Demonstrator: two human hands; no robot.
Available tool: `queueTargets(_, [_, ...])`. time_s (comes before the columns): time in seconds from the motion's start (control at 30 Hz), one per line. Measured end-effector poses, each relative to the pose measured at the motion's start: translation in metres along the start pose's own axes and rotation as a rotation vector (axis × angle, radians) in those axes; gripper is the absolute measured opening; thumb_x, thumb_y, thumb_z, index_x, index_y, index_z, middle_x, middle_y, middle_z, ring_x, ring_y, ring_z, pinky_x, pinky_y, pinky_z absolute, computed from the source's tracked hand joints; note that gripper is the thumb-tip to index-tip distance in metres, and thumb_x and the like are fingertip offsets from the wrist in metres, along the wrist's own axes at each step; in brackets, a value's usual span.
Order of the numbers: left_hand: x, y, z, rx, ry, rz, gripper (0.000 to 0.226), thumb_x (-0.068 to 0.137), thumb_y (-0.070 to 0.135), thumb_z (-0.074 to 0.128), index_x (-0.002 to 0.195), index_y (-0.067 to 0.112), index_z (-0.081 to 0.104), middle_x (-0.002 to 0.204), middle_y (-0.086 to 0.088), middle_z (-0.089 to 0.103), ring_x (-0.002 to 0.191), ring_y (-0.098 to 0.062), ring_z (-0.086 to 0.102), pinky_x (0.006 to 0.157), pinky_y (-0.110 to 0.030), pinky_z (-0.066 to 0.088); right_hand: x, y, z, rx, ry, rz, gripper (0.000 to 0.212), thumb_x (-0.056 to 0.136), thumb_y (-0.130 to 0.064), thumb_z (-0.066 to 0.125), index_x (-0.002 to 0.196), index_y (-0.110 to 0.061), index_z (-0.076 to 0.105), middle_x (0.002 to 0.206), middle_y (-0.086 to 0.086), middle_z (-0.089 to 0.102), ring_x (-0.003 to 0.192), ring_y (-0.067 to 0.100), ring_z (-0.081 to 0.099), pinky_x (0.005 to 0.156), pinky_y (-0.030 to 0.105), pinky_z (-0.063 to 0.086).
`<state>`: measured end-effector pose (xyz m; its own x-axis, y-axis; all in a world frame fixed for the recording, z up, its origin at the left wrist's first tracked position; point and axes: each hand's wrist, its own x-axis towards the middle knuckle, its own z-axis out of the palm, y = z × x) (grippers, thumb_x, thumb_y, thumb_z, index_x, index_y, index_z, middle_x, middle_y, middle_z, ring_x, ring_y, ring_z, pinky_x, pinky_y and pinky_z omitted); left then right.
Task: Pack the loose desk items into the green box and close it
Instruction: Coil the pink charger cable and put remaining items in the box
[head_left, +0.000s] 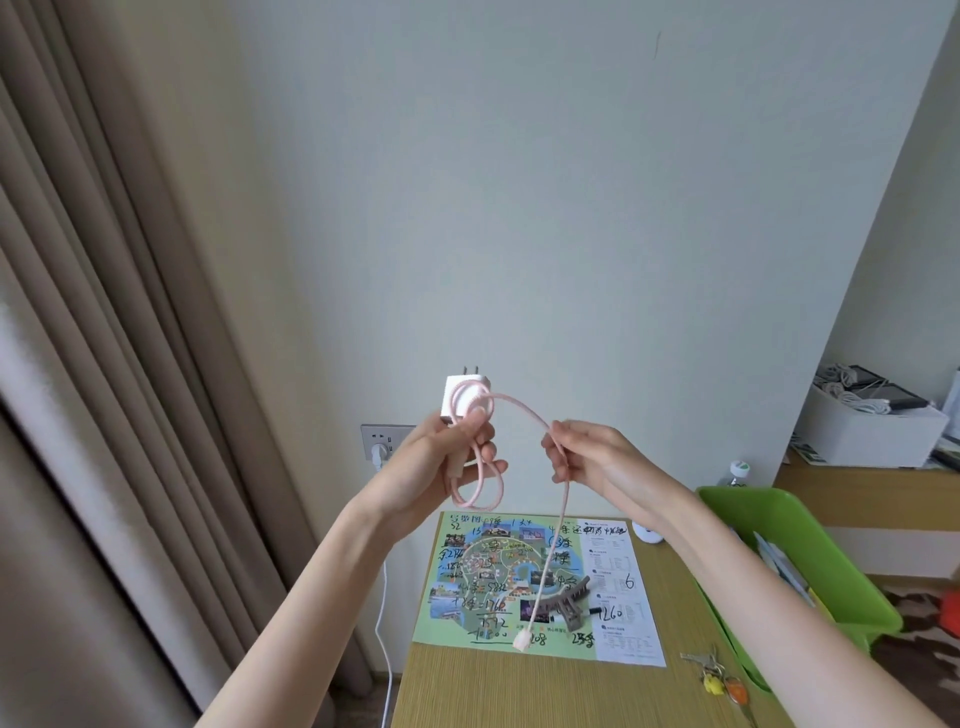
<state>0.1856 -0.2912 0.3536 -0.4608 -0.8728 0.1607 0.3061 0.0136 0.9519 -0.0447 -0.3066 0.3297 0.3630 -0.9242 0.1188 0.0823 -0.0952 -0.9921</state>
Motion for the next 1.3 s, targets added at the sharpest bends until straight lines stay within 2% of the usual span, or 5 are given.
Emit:
queueTargets(0.47, [0.007,-0.003,0.017,0.08,0.159,0.059,0.041,0.101,0.022,0.048,0.128,-0.009,0.046,0.114,-0.012,0.065,0.107,-0.016,0.062,0.083,-0.024,0.051,-0.003,-0.018,0.025,-0.124,-0.053,-0.022,0.036,0.097,-0.03,0.054,0.065,-0.014,0.056,0.051,-0.002,0.034,0.041,0.01,0.026,0.04,0.019,0.024])
queueTargets(0.63, [0.006,0.003,0.033,0.052,0.071,0.079,0.045,0.105,0.019,0.037,0.072,-0.005,0.056,0.126,-0.021,0.064,0.12,-0.025,0.061,0.093,-0.028,0.053,-0.005,-0.019,0.025,-0.153,-0.051,0.027,0.037,0.094,-0.034,0.058,0.061,-0.015,0.055,0.05,-0.002,0.034,0.041,0.011,0.024,0.04,0.021,0.022])
queueTargets(0.77, [0.005,0.007,0.039,0.002,0.062,0.048,0.058,0.105,0.022,0.036,0.059,-0.005,0.056,0.117,-0.021,0.067,0.115,-0.027,0.064,0.098,-0.034,0.052,-0.006,-0.018,0.024,-0.191,-0.001,0.074,0.039,0.088,-0.041,0.061,0.057,-0.019,0.053,0.05,-0.001,0.034,0.043,0.012,0.026,0.042,0.021,0.025])
queueTargets(1.1, [0.015,0.007,0.025,0.022,0.283,0.099,0.022,0.104,0.029,0.04,0.115,0.009,0.045,0.09,0.0,0.056,0.073,-0.011,0.05,0.075,-0.026,0.046,-0.015,-0.012,0.013,-0.268,-0.047,0.106,0.038,0.086,-0.046,0.062,0.064,-0.014,0.064,0.053,0.001,0.045,0.046,0.013,0.04,0.049,0.019,0.039])
queueTargets(1.3, [0.02,0.001,-0.004,0.021,0.488,0.092,0.032,0.103,0.03,0.043,0.079,0.01,0.045,0.085,-0.002,0.056,0.065,-0.011,0.043,0.06,-0.022,0.041,-0.021,-0.015,0.002,-0.358,-0.009,0.094,0.029,0.092,-0.023,0.062,0.064,-0.013,0.066,0.048,-0.002,0.041,0.044,0.011,0.037,0.05,0.021,0.035])
